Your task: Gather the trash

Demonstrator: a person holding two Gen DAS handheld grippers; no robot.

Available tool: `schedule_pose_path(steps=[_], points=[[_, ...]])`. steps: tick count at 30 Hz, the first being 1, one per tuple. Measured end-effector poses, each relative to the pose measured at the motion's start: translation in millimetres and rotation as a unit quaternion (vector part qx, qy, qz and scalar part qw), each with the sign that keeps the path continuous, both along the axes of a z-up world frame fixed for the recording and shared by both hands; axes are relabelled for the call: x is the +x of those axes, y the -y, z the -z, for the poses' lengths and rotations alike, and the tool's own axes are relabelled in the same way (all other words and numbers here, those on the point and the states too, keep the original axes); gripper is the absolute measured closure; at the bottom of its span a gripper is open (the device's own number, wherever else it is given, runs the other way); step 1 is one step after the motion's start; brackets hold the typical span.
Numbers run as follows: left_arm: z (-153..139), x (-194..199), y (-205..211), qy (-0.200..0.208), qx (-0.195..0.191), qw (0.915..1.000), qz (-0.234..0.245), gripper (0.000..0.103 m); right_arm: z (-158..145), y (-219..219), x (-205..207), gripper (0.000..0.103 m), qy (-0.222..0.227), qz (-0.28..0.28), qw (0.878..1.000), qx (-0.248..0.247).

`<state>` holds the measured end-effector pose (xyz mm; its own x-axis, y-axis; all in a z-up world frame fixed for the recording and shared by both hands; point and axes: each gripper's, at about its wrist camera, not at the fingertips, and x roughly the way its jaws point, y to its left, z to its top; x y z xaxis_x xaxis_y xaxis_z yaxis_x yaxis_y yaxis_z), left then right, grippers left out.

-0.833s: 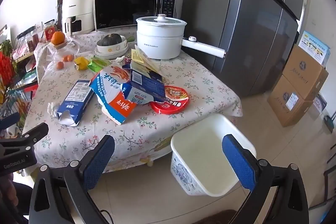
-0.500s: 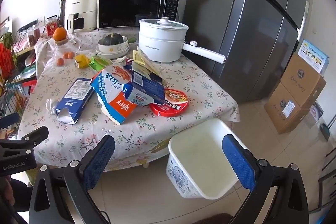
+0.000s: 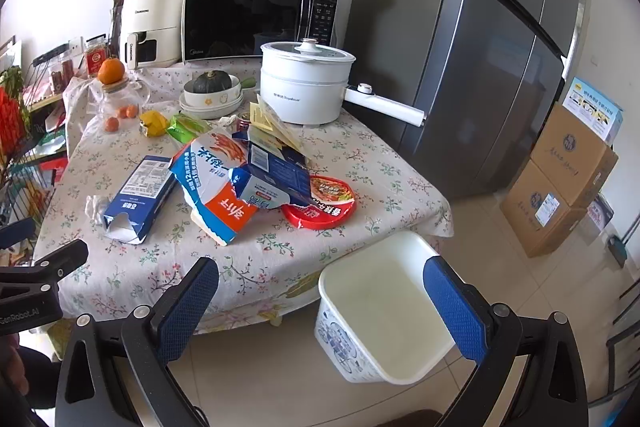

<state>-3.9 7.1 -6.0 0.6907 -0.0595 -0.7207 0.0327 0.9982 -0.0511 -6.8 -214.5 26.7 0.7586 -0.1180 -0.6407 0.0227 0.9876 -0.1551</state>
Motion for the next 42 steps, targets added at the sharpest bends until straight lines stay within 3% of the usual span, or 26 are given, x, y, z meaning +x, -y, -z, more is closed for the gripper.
schedule_pose_path(steps=[42], points=[[-3.8, 1.6, -0.5, 0.006, 0.001, 1.0000, 0.001, 0.000, 0.6, -0.5, -1.1, 0.000, 0.007, 0.002, 1.000, 0.005]])
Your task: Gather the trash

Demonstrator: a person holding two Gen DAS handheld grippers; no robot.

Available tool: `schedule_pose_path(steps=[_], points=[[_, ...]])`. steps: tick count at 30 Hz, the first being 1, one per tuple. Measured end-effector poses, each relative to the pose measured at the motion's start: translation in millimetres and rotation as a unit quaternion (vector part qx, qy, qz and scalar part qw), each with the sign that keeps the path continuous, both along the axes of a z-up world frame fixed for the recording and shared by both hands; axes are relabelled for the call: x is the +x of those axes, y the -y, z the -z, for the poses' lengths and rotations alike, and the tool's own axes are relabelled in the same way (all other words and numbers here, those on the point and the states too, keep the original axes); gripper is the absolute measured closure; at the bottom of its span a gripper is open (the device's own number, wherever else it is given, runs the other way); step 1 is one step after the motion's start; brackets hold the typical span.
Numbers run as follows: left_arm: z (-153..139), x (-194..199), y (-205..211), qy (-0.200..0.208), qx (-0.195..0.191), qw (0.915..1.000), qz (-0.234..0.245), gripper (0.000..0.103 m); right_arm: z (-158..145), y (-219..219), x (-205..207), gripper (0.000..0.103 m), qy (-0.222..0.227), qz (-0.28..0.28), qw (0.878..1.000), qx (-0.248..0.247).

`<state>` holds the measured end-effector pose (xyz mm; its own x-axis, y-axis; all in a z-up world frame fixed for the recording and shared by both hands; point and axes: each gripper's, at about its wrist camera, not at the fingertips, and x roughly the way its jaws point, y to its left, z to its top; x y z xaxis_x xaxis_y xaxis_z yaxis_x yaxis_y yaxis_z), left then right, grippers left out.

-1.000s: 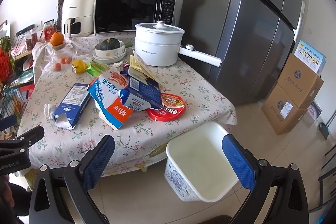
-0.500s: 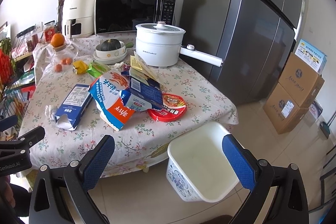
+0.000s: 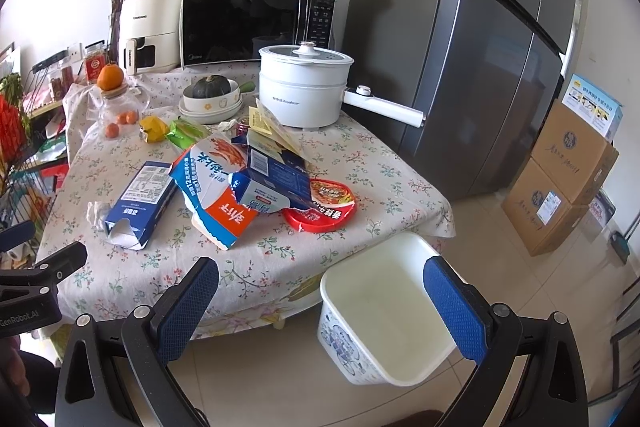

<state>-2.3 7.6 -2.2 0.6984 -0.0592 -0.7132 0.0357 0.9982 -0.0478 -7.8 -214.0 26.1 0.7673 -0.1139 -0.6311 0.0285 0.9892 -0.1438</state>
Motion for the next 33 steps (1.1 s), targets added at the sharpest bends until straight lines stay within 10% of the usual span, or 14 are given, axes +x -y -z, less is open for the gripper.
schedule_pose_path(steps=[33], points=[[-1.9, 9.9, -3.8, 0.002, 0.019, 0.9998, 0.008, 0.000, -16.9, 6.6, 8.5, 0.000, 0.010, -0.017, 1.000, 0.016]])
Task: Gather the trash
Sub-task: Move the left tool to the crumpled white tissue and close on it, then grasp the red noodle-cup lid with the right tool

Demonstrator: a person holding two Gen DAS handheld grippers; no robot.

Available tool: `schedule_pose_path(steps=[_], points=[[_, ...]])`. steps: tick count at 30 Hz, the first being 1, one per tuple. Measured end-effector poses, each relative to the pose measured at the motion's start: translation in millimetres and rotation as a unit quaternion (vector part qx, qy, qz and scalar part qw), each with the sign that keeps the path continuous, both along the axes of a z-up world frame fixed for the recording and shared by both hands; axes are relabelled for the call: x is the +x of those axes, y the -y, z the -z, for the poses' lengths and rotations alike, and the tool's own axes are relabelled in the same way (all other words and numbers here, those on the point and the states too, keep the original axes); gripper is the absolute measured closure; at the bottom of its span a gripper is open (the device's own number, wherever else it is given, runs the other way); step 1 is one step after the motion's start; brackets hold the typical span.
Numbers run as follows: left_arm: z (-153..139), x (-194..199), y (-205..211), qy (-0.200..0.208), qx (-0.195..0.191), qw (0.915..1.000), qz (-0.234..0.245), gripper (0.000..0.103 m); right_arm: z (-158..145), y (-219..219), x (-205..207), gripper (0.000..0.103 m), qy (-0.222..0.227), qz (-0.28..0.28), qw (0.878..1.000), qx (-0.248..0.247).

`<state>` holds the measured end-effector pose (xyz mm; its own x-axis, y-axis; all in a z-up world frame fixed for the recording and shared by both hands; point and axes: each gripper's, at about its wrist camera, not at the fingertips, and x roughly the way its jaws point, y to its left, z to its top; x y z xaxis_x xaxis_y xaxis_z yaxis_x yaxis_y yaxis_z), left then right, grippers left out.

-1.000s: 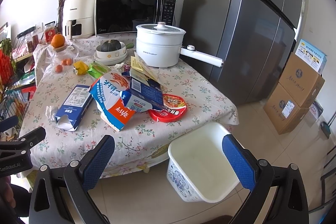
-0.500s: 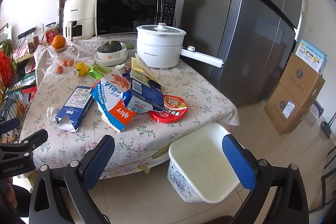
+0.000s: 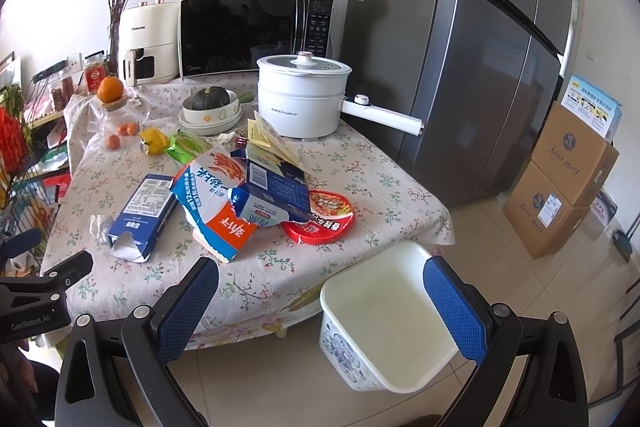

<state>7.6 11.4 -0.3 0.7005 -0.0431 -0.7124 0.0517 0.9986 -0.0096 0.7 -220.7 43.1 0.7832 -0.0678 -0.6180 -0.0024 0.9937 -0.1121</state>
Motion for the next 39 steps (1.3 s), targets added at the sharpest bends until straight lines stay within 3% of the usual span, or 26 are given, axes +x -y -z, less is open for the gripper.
schedule_pose_path(steps=[3, 7, 11, 15, 19, 24, 28, 32, 34, 36, 39], points=[[-2.7, 16.1, -7.3, -0.014, 0.011, 0.9998, 0.006, 0.000, -4.8, -2.3, 13.1, 0.000, -0.021, -0.025, 0.999, 0.000], [-6.4, 43.9, -26.9, -0.053, -0.017, 0.9982, 0.022, 0.000, -5.0, 3.1, 41.7, 0.000, -0.070, -0.036, 0.997, 0.026], [-2.7, 73.6, -47.8, -0.092, -0.019, 0.9953, 0.025, 0.000, -0.6, 4.9, 74.9, 0.000, -0.104, -0.038, 0.994, 0.017], [10.9, 100.9, -76.4, -0.130, -0.035, 0.9909, 0.004, 0.000, 4.5, 7.7, 103.3, 0.000, -0.117, -0.037, 0.992, 0.018], [40.4, 124.0, -103.2, -0.163, -0.076, 0.9834, -0.021, 0.001, 25.5, 17.7, 125.2, 0.000, -0.146, -0.033, 0.988, 0.046], [80.8, 146.7, -113.2, -0.207, -0.091, 0.9733, -0.035, 0.020, 48.7, 32.7, 152.5, 0.000, -0.208, -0.017, 0.974, 0.089], [97.5, 159.0, -119.3, -0.217, -0.094, 0.9708, -0.041, 0.028, 56.6, 42.7, 166.4, 0.000, -0.216, -0.003, 0.973, 0.078], [107.4, 162.6, -117.8, -0.234, -0.132, 0.9626, -0.036, 0.041, 62.8, 55.7, 175.4, 0.000, -0.225, 0.014, 0.971, 0.083], [104.7, 162.6, -115.8, -0.231, -0.144, 0.9619, -0.029, 0.053, 65.1, 63.6, 178.7, 0.000, -0.231, 0.021, 0.968, 0.091], [99.7, 161.6, -111.6, -0.226, -0.130, 0.9651, -0.026, 0.070, 67.0, 72.2, 182.5, 0.000, -0.235, 0.031, 0.966, 0.101], [94.6, 158.6, -106.9, -0.224, -0.124, 0.9666, -0.020, 0.073, 70.3, 83.0, 188.7, 0.000, -0.238, 0.046, 0.963, 0.119]])
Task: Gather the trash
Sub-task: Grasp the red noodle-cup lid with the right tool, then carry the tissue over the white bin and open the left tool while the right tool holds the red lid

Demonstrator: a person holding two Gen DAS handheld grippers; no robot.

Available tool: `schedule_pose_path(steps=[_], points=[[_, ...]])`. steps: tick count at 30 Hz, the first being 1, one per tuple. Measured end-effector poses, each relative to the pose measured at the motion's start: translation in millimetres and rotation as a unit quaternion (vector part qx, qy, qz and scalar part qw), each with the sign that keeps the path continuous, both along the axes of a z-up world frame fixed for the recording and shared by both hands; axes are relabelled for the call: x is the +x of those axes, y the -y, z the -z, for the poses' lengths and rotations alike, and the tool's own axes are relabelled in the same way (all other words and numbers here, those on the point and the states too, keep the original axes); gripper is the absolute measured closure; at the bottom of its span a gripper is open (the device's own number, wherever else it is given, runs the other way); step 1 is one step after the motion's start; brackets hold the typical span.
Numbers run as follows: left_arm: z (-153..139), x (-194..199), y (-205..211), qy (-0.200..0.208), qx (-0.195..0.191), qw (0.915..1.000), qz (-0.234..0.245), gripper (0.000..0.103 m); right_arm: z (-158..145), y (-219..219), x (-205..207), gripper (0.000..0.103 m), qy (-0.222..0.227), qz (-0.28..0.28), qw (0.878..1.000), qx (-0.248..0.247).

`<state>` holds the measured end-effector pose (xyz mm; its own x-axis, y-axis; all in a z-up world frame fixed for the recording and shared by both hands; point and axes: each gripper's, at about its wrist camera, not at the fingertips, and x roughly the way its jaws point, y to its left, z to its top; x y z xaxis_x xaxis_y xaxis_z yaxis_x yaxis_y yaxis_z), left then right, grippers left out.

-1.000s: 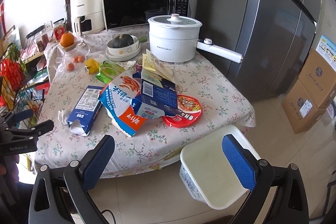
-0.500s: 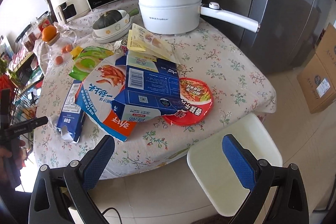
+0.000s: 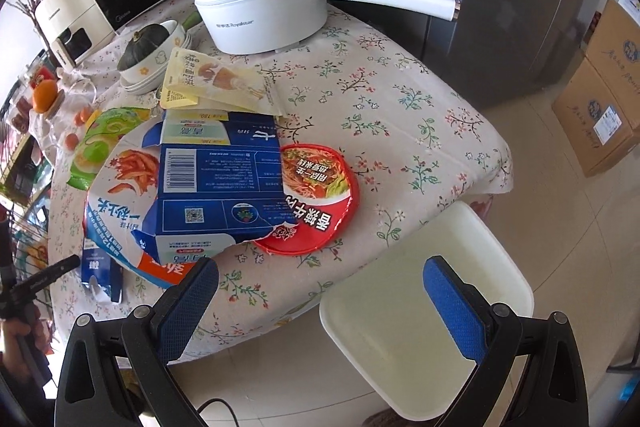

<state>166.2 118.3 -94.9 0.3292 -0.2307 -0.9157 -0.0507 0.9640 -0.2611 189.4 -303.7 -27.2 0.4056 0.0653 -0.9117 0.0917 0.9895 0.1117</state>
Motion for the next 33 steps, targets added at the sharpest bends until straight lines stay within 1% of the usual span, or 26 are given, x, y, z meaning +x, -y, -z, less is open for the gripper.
schedule_pose_path(steps=[2, 5, 8, 11, 13, 14, 16, 17, 19, 21, 24, 25, 29, 33], points=[[-7.8, -2.0, 2.1, 0.011, 0.005, 0.9999, 0.000, 0.074, 4.6, 4.6, 5.8, 0.000, -0.007, 0.011, 1.000, 0.012], [-29.6, -11.8, 0.0, 0.044, 0.012, 0.9989, -0.004, 0.075, 12.6, 9.6, 15.6, 0.001, -0.012, 0.023, 0.999, 0.031], [-52.7, -22.7, 0.3, 0.078, 0.009, 0.9968, -0.016, 0.075, 23.6, 13.5, 27.6, 0.008, -0.019, 0.036, 0.998, 0.038], [-64.1, -31.4, 0.4, 0.101, -0.003, 0.9947, -0.021, 0.075, 41.4, 21.5, 40.4, 0.021, -0.034, 0.057, 0.996, 0.053], [-67.4, -34.1, 0.2, 0.108, -0.012, 0.9940, -0.019, 0.075, 55.1, 28.3, 47.4, 0.037, -0.045, 0.072, 0.993, 0.080], [-68.2, -36.1, 1.8, 0.110, -0.014, 0.9937, -0.017, 0.075, 62.2, 31.2, 49.2, 0.040, -0.050, 0.079, 0.991, 0.095], [-70.5, -37.5, 8.3, 0.111, -0.016, 0.9936, -0.012, 0.075, 75.6, 35.7, 52.9, 0.050, -0.057, 0.095, 0.986, 0.128], [-71.8, -39.8, 12.0, 0.112, -0.016, 0.9936, -0.009, 0.075, 81.0, 38.0, 54.3, 0.054, -0.059, 0.102, 0.983, 0.143], [-64.8, -30.4, 6.3, 0.111, -0.018, 0.9936, -0.004, 0.075, 91.5, 41.5, 56.6, 0.071, -0.064, 0.115, 0.977, 0.169], [-64.5, -30.1, 8.8, 0.111, -0.021, 0.9936, -0.002, 0.075, 96.6, 46.4, 56.3, 0.075, -0.059, 0.130, 0.970, 0.195], [-65.0, -30.9, 9.9, 0.115, -0.023, 0.9931, -0.002, 0.075, 91.1, 53.8, 54.0, 0.082, -0.043, 0.149, 0.962, 0.225], [-65.7, -31.4, 10.2, 0.116, -0.025, 0.9929, -0.002, 0.075, 85.9, 54.6, 53.3, 0.083, -0.036, 0.152, 0.962, 0.223], [-70.6, -34.1, 14.9, 0.126, -0.023, 0.9917, 0.003, 0.075, 58.8, 54.9, 47.0, 0.087, 0.001, 0.144, 0.971, 0.190], [-75.7, -36.3, 21.1, 0.135, -0.023, 0.9905, 0.011, 0.075, 31.8, 57.0, 37.2, 0.087, 0.044, 0.141, 0.980, 0.136]])
